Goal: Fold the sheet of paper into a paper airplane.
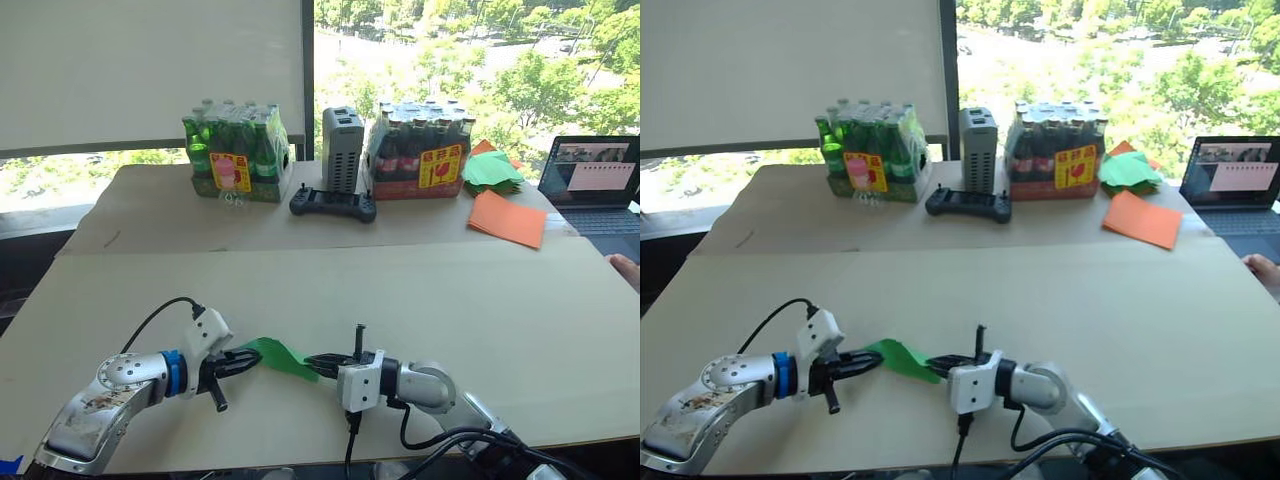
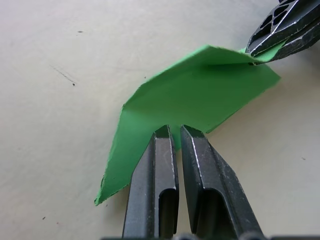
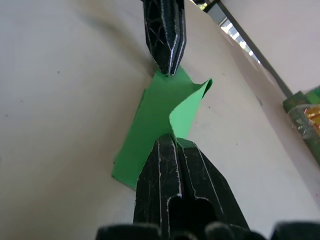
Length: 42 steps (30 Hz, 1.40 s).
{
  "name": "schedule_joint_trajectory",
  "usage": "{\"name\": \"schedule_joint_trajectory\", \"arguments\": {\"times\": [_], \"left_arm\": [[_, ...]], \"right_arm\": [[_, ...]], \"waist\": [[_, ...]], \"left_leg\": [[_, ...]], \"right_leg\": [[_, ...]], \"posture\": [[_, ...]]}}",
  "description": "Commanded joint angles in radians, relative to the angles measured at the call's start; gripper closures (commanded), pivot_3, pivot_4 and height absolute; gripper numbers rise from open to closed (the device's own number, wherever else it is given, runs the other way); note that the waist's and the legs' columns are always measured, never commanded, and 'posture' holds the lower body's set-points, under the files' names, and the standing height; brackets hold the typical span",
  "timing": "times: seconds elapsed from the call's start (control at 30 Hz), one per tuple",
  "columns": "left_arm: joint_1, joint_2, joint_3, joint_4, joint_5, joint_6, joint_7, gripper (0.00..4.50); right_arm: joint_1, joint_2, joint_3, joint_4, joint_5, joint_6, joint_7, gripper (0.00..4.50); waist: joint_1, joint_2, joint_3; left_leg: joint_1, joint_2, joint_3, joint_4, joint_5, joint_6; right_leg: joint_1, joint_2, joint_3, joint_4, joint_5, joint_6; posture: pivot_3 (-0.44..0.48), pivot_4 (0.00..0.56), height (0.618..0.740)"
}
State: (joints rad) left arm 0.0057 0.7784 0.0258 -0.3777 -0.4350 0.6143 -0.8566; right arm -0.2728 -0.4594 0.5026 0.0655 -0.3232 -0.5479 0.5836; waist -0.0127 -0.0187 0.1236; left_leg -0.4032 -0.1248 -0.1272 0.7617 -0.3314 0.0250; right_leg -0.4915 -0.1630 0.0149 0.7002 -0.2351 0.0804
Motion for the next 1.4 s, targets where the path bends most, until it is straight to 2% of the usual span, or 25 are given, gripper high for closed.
{"name": "schedule_joint_trajectory", "arguments": {"times": [0.03,0.2,0.33,0.57,0.97,1.17,1.3,1.4], "left_arm": [[-0.014,0.018,0.050,-0.008,-0.022,0.000,-0.014,4.16],[-0.098,0.015,0.100,-0.047,-0.119,0.064,-0.027,4.16],[-0.131,0.006,0.093,-0.052,-0.149,0.091,-0.021,4.16],[-0.172,-0.048,-0.073,0.014,-0.033,0.036,-0.007,4.16],[-0.133,-0.018,-0.097,0.021,0.012,-0.014,-0.049,4.16],[-0.139,-0.030,-0.109,0.043,0.027,-0.030,-0.046,4.16],[-0.147,-0.038,-0.130,0.101,0.062,-0.078,-0.063,4.16],[-0.148,-0.034,-0.145,0.126,0.084,-0.108,-0.079,4.16]], "right_arm": [[-0.008,0.004,0.010,0.023,-0.043,-0.055,-0.021,4.47],[-0.010,0.006,0.012,0.039,-0.079,-0.078,-0.037,4.47],[-0.009,0.003,0.015,0.042,-0.086,-0.079,-0.033,4.47],[-0.010,-0.002,0.022,0.033,-0.104,-0.085,-0.031,4.47],[-0.007,-0.008,0.033,0.016,-0.119,-0.057,-0.003,4.47],[-0.014,-0.009,0.036,-0.017,-0.119,-0.015,0.033,2.57],[-0.011,-0.034,0.015,-0.104,-0.026,0.069,0.119,1.22],[0.001,-0.063,-0.007,-0.195,0.086,0.168,0.206,1.22]], "waist": [[0.000,0.000,0.000],[0.001,0.000,0.000],[-0.002,-0.001,0.000],[-0.001,-0.001,-0.001],[-0.001,-0.001,-0.001],[0.000,-0.001,-0.001],[0.000,-0.001,-0.001],[0.002,-0.001,-0.001]], "left_leg": [[0.000,0.000,0.000,0.000,0.000,0.000],[0.000,0.000,0.000,0.000,0.000,0.000],[0.001,0.000,0.000,0.001,0.000,-0.001],[0.002,0.000,0.000,0.001,0.000,-0.001],[0.002,0.000,0.000,0.001,0.000,-0.001],[0.002,0.000,0.000,0.001,0.000,-0.001],[0.002,0.000,0.000,0.001,0.000,-0.001],[0.001,0.000,0.000,0.001,0.000,0.000]], "right_leg": [[0.000,0.000,0.000,0.000,0.000,0.000],[0.000,0.001,0.000,0.001,0.000,0.000],[0.001,0.001,0.000,0.001,0.000,0.000],[0.002,0.001,0.001,0.001,0.000,0.000],[0.001,0.001,0.001,0.001,0.000,0.000],[0.001,0.001,0.001,0.001,0.000,0.000],[0.001,0.001,0.001,0.001,0.000,0.000],[0.001,0.001,0.001,0.001,0.000,0.000]], "posture": [[0.000,0.150,0.675],[0.000,0.150,0.675],[0.000,0.150,0.675],[0.000,0.150,0.675],[0.000,0.150,0.675],[0.000,0.150,0.675],[0.000,0.150,0.675],[0.000,0.150,0.675]]}}
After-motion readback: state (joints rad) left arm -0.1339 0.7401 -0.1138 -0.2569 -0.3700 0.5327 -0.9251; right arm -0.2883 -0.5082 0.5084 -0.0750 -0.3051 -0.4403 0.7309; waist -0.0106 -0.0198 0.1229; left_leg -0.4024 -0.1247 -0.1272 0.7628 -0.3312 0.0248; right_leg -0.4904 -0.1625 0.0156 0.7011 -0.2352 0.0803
